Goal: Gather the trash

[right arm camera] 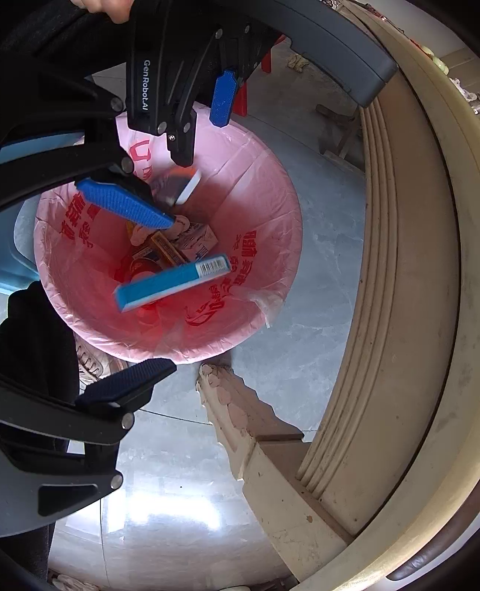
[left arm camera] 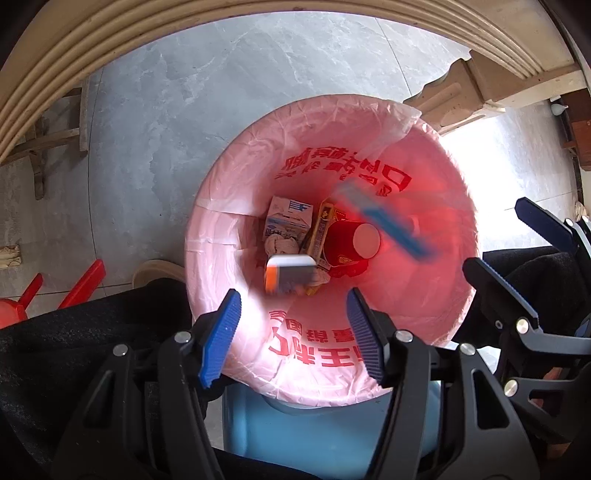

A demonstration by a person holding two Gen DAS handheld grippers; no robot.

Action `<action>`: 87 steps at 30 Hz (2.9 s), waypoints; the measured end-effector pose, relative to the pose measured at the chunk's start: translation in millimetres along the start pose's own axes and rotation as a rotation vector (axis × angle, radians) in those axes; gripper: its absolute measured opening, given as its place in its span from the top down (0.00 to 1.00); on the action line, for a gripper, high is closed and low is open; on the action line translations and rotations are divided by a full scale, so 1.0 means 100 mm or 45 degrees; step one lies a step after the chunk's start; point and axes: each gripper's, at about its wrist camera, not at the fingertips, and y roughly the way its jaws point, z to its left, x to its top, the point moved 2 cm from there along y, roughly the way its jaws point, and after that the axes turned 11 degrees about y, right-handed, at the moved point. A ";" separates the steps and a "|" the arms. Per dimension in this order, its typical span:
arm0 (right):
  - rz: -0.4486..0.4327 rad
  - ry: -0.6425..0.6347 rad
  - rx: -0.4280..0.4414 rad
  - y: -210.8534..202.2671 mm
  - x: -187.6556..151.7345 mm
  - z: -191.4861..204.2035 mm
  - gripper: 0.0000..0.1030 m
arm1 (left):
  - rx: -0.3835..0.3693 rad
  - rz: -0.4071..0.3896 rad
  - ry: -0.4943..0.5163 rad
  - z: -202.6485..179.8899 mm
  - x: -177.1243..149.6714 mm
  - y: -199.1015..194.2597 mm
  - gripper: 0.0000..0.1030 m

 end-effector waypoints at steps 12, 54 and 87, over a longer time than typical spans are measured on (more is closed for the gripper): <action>-0.012 -0.007 -0.009 -0.04 0.00 0.02 0.19 | 0.102 -0.029 0.065 -0.11 -0.03 -0.07 0.33; -0.882 0.238 -0.171 -3.44 -0.07 -0.08 0.07 | 0.547 -1.014 -0.202 -1.03 -0.88 -3.39 0.17; -1.107 0.288 -0.163 -4.32 -0.45 0.04 0.07 | 0.582 -1.254 -0.265 -1.25 -1.49 -4.07 0.06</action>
